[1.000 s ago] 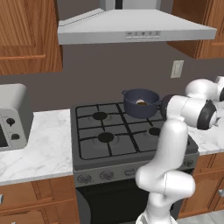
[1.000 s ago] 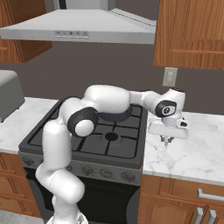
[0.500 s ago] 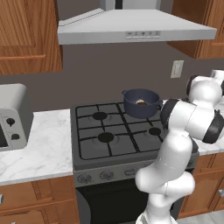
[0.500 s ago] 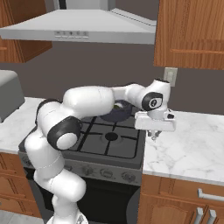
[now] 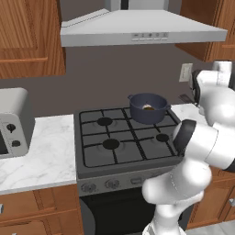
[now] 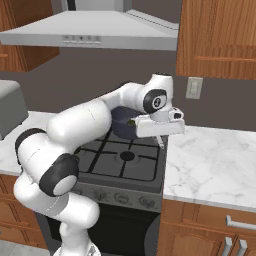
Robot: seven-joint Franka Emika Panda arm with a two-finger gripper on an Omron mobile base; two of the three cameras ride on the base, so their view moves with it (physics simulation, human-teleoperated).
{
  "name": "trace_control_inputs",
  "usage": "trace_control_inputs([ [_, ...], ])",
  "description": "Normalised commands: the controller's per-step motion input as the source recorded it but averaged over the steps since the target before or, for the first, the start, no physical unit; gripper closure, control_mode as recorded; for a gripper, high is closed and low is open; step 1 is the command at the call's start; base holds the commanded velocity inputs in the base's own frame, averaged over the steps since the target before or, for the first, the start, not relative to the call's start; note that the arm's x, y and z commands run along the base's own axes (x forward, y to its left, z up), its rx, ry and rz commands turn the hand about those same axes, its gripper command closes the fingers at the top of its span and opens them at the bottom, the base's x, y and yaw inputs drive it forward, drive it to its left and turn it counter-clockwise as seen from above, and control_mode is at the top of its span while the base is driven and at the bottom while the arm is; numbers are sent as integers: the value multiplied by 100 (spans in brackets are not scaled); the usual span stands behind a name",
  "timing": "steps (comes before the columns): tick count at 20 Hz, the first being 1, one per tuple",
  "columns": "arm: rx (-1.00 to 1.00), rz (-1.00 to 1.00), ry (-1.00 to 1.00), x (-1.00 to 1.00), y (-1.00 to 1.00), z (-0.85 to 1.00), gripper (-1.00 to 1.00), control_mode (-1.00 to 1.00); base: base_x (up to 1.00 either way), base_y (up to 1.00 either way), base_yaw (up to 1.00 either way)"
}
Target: Put the garlic and avocado in the pot. Retrieve the spatula and lightly stir the vegetables in the pot.
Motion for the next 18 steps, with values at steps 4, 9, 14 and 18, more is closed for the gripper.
trace_control_inputs([
  [4, -1, 31, 0, 16, 27, 48, 100, -100, 0, 0, 0],
  [9, -8, 24, 0, 4, 2, 3, 100, -100, 0, 0, 0],
  [14, -19, 14, 0, 19, 0, 12, 100, -100, 0, 0, 0],
  [18, -11, 6, -6, 20, 0, 7, 100, -100, 0, 0, 0],
])
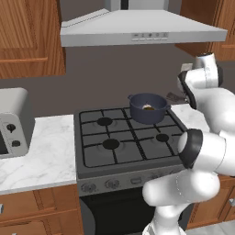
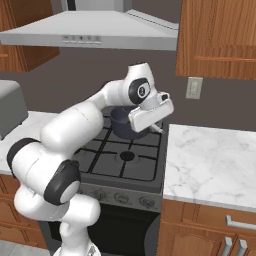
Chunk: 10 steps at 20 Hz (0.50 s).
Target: Put the garlic and avocado in the pot. Retrieve the spatula and lightly stir the vegetables in the pot.
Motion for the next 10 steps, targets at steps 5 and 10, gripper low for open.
trace_control_inputs([
  [5, -7, 1, -12, 3, 3, 8, 100, -100, 0, 0, 0],
  [10, -9, 0, -5, 3, 33, 2, 100, -100, 0, 0, 0],
])
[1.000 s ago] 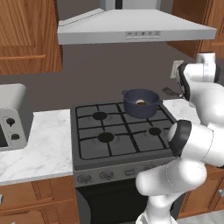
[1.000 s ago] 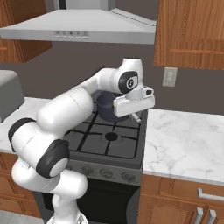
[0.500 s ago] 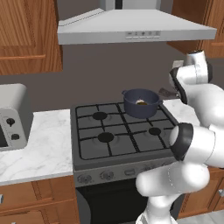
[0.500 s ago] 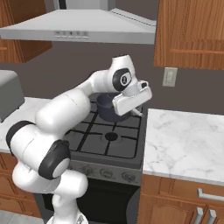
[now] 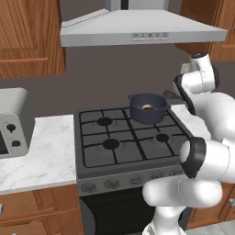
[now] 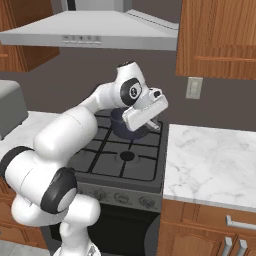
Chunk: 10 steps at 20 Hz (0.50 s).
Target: Put the garlic and avocado in the pot. Retrieve the spatula and lightly stir the vegetables in the pot.
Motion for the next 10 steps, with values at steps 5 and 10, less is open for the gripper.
trace_control_inputs([
  [5, -13, 0, 0, 4, 34, 7, 100, -100, 0, 0, 0],
  [10, -15, 0, 1, 5, 24, 22, 100, -100, 0, 0, 0],
])
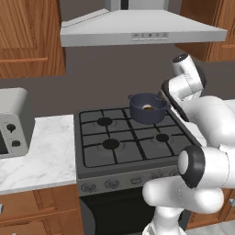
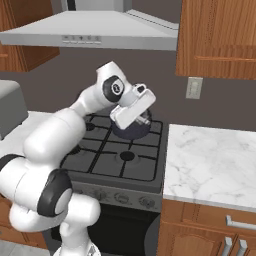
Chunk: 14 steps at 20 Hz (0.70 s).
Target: Put the garlic and avocado in the pot. Retrieve the spatula and lightly stir the vegetables in the pot.
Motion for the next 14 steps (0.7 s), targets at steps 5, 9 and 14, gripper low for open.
trace_control_inputs([
  [5, -10, 0, 14, 11, 3, 11, 100, -100, 0, 0, 0],
  [9, -7, 0, 23, 27, 0, 2, 100, -100, 0, 0, 0],
  [14, -1, 0, 10, 27, 0, 0, 100, -100, 0, 0, 0],
])
